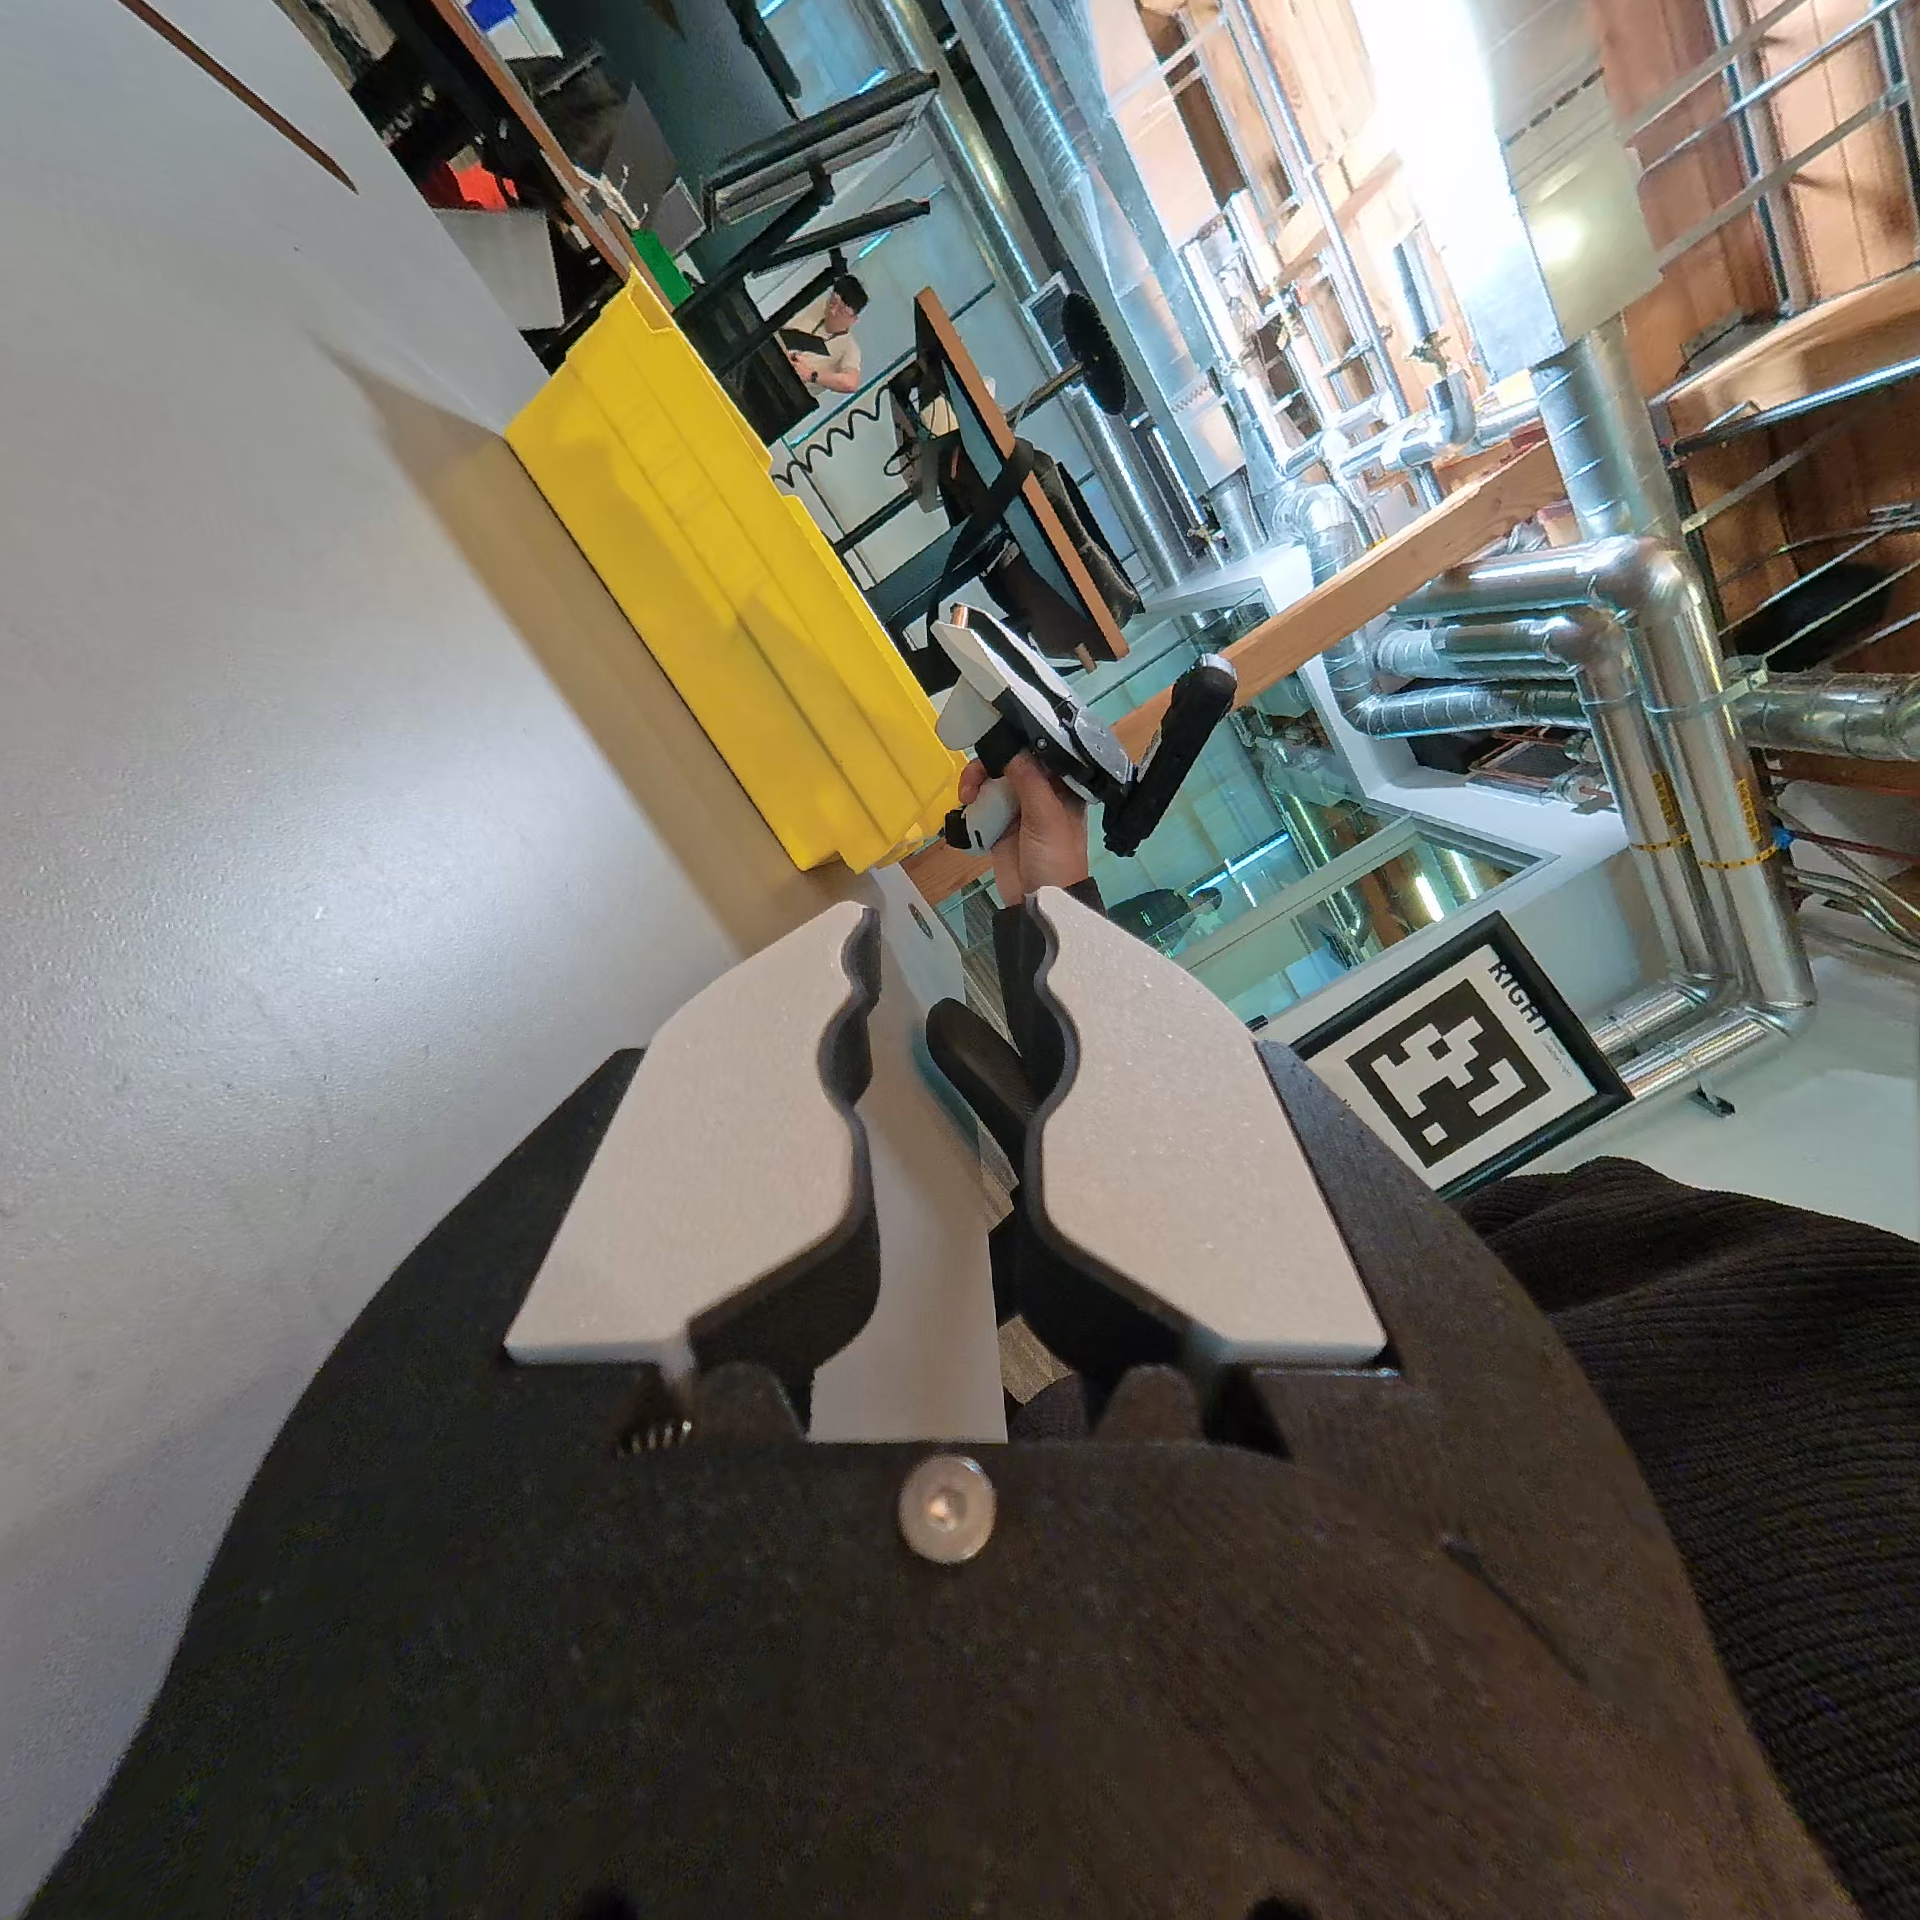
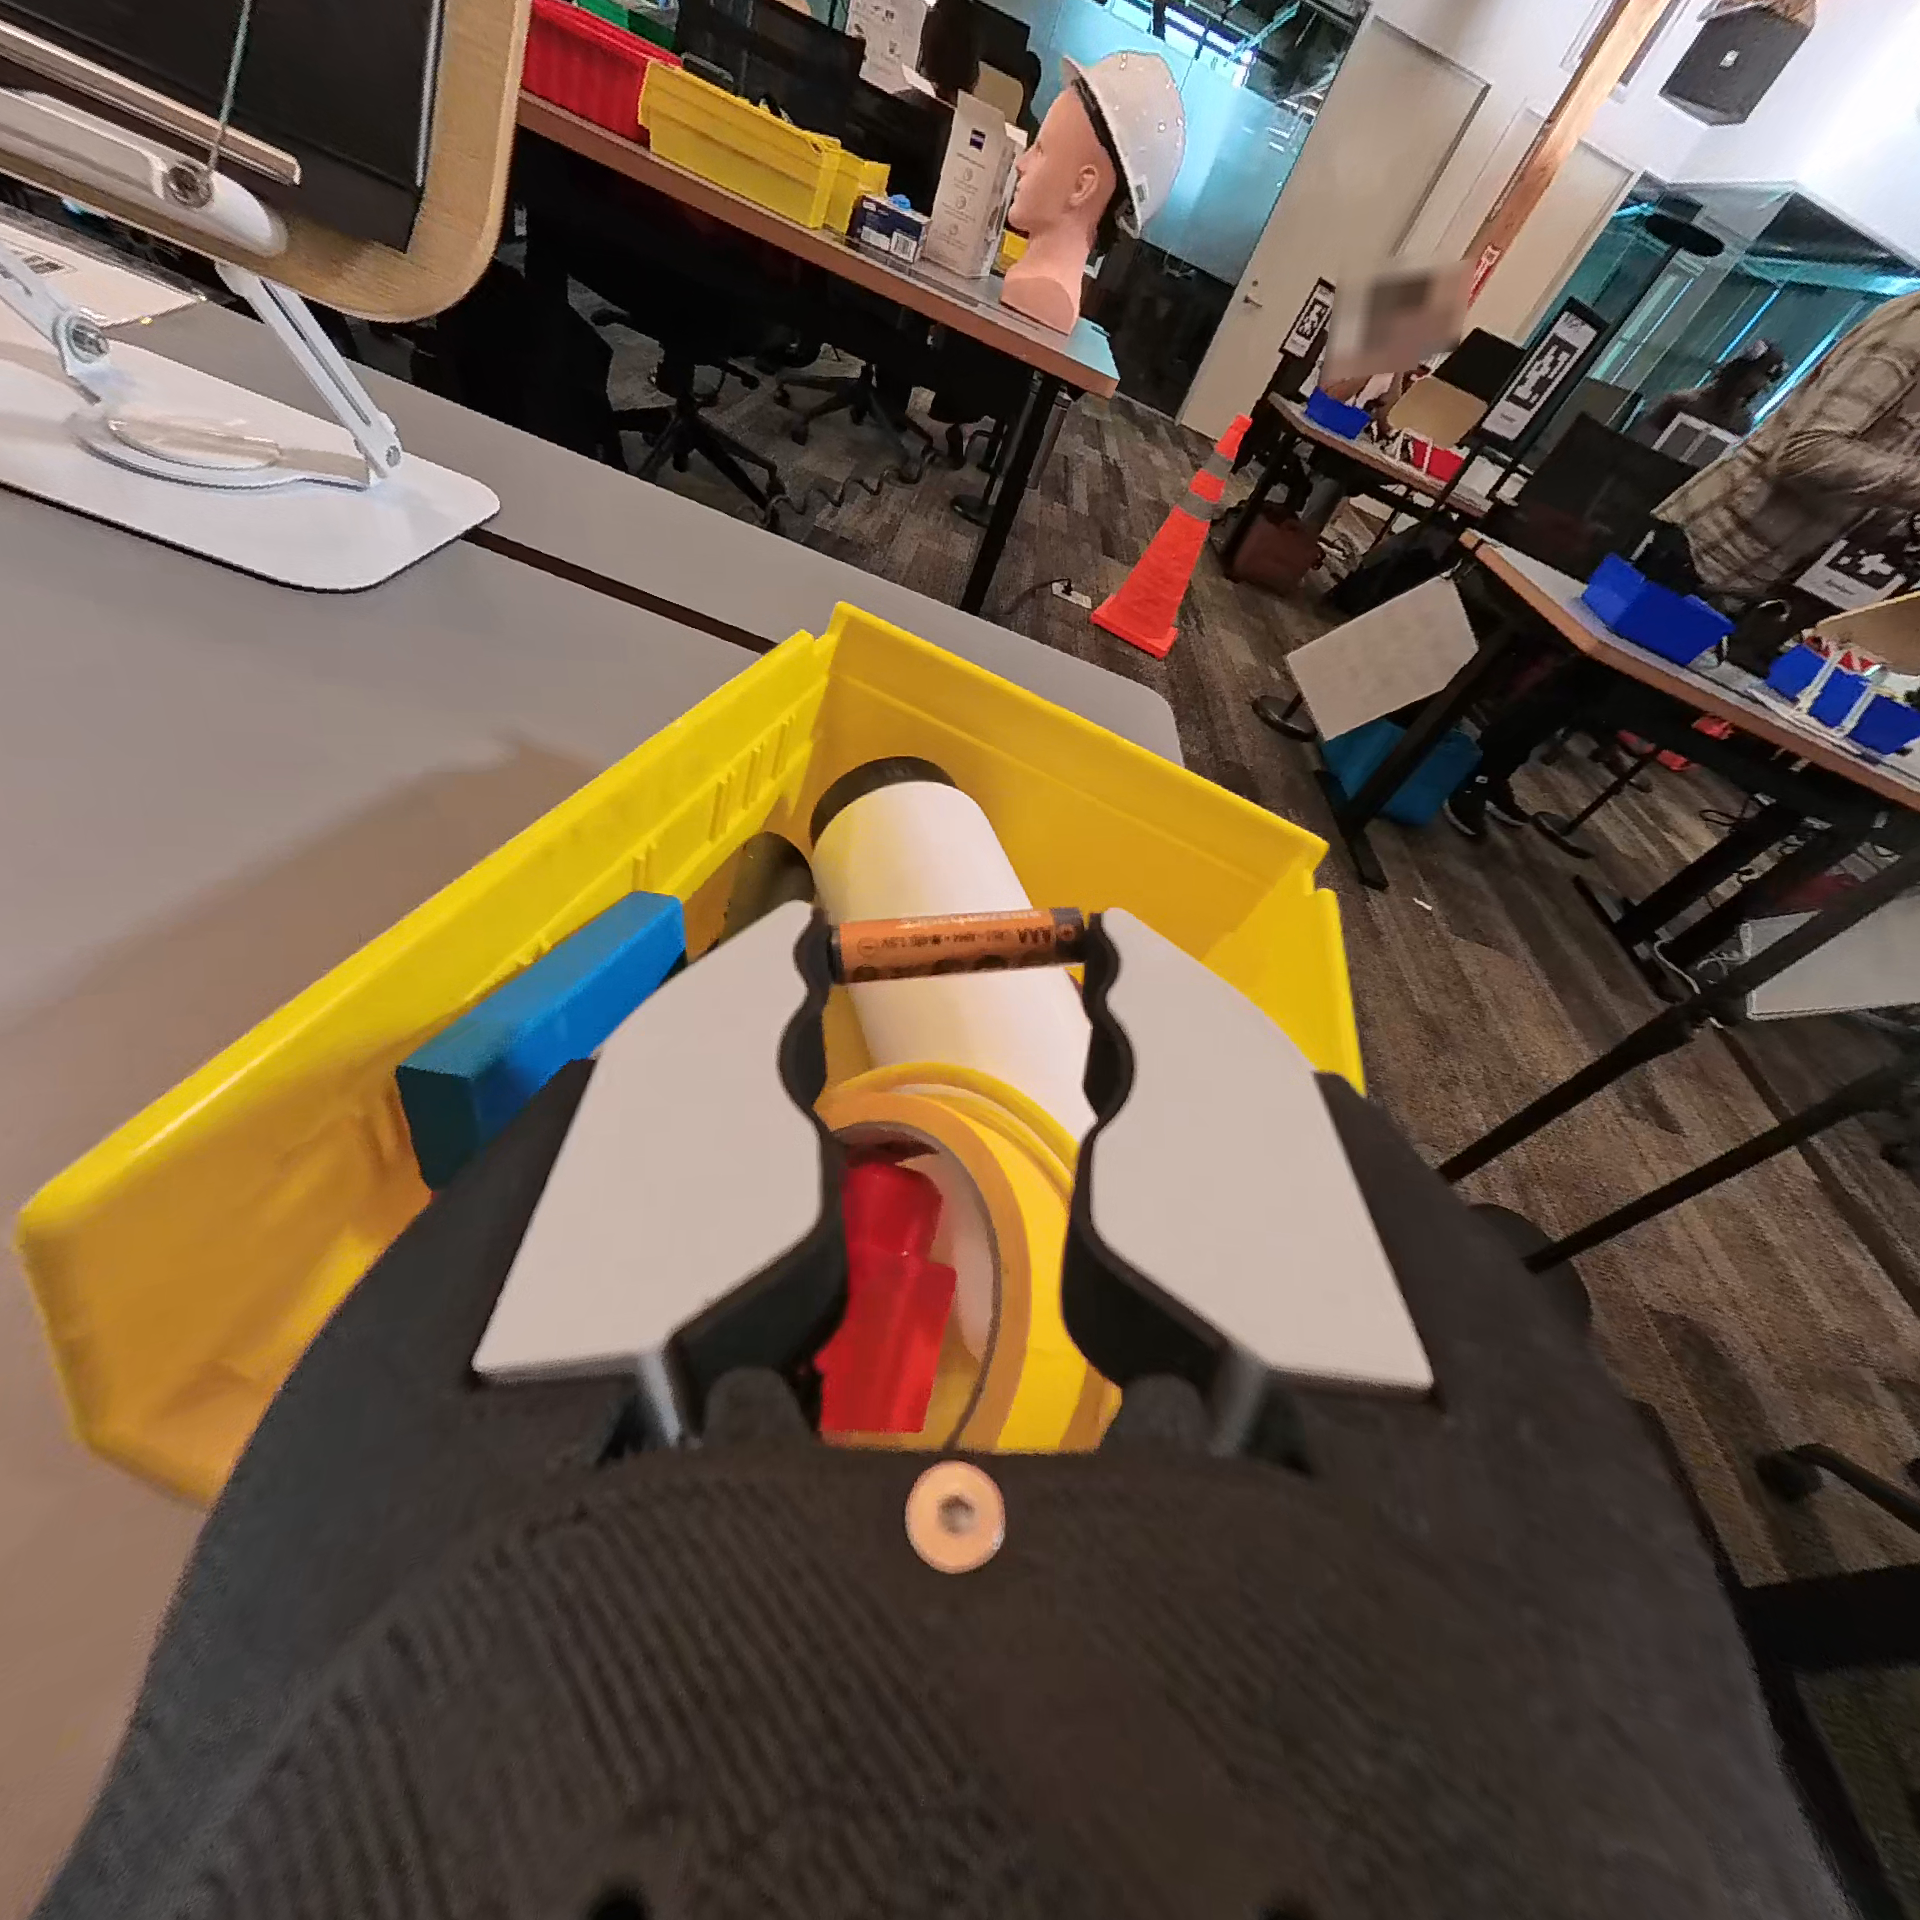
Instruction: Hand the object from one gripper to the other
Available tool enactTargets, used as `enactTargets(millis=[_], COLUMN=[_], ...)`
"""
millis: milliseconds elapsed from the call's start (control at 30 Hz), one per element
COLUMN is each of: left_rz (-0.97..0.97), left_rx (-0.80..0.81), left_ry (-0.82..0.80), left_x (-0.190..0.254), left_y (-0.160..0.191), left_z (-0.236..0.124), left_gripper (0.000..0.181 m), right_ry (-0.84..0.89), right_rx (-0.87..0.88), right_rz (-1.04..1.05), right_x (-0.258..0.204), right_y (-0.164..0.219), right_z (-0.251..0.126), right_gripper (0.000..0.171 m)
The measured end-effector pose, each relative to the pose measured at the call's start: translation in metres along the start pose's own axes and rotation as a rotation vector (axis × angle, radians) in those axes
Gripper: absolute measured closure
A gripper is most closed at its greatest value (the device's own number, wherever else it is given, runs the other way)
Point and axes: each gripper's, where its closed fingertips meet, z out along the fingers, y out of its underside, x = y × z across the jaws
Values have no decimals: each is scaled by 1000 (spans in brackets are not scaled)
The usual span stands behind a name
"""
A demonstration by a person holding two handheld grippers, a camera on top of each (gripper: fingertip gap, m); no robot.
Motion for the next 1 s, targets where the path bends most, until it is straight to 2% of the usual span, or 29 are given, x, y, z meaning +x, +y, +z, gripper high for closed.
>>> enactTargets(millis=[367,567,767,1000], left_rz=[-5,-8,-15,-21], left_rx=[0,0,1,2], left_ry=[-1,0,-2,-8], left_x=[-1,-1,-2,-4], left_y=[1,1,1,1], left_z=[0,0,0,-1], left_gripper=[155,155,156,156], right_ry=[-37,-7,2,92], right_rx=[-39,-103,-385,-693], right_rz=[-110,-126,57,63], right_x=[-24,-14,-3,-4], right_y=[2,9,33,55], right_z=[10,7,-7,-32], right_gripper=[123,123,123,123])
